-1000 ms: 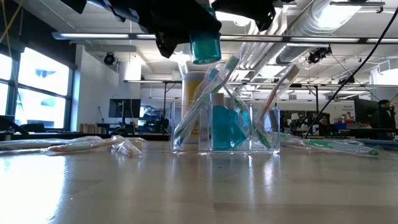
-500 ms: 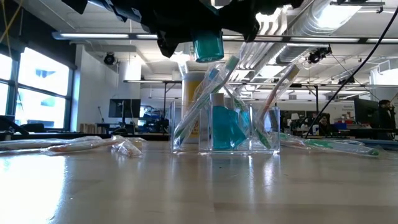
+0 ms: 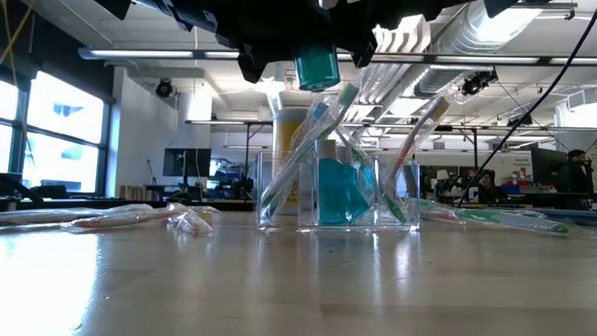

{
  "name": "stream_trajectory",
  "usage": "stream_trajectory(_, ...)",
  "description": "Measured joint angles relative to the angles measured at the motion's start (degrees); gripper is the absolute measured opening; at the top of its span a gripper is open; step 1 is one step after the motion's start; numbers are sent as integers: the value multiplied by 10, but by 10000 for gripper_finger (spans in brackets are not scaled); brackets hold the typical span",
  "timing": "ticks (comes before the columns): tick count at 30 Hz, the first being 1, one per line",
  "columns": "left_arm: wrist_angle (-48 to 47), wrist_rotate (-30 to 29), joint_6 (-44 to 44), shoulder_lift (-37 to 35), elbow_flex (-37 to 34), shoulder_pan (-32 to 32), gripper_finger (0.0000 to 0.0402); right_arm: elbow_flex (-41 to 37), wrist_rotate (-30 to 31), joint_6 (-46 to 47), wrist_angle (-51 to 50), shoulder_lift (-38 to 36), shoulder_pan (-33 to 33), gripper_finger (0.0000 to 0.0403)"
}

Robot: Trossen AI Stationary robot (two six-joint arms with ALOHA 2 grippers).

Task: Pick & Place toothbrushing station
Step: Put the blue mouthwash in the transparent organizer

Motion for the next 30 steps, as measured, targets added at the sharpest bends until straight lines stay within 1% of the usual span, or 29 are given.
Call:
stream_trajectory(3, 0, -1, 0, 0, 0, 0, 63, 0, -18, -8, 5, 3, -7, 199)
stream_trajectory(7, -4, -1, 0, 1, -1, 0, 63, 0, -28, -14, 10, 8, -9, 167)
stream_trajectory(13, -3, -5, 0, 1, -1, 0, 63, 0, -38, -18, 8, 8, -10, 95)
stream_trajectory(14, -1, -5, 0, 1, -1, 0, 63, 0, -39, -20, 7, 8, -10, 88)
stream_trajectory(20, -2, -5, 1, 1, -1, 0, 63, 0, -34, -26, 5, 8, -9, 88)
stream_trajectory(23, -1, -9, 2, 1, -1, 0, 66, 0, -17, -29, 4, 8, -3, 88)
stream_trajectory(25, -1, -14, 3, 1, -1, 0, 90, 1, -4, -33, 4, 8, 2, 88)
stream_trajectory(28, -1, -22, 13, 1, 0, 0, 143, 1, 5, -36, 1, 8, 8, 88)
stream_trajectory(30, -1, -24, 27, 1, 0, 1, 177, 1, 21, -37, -9, 4, 16, 88)
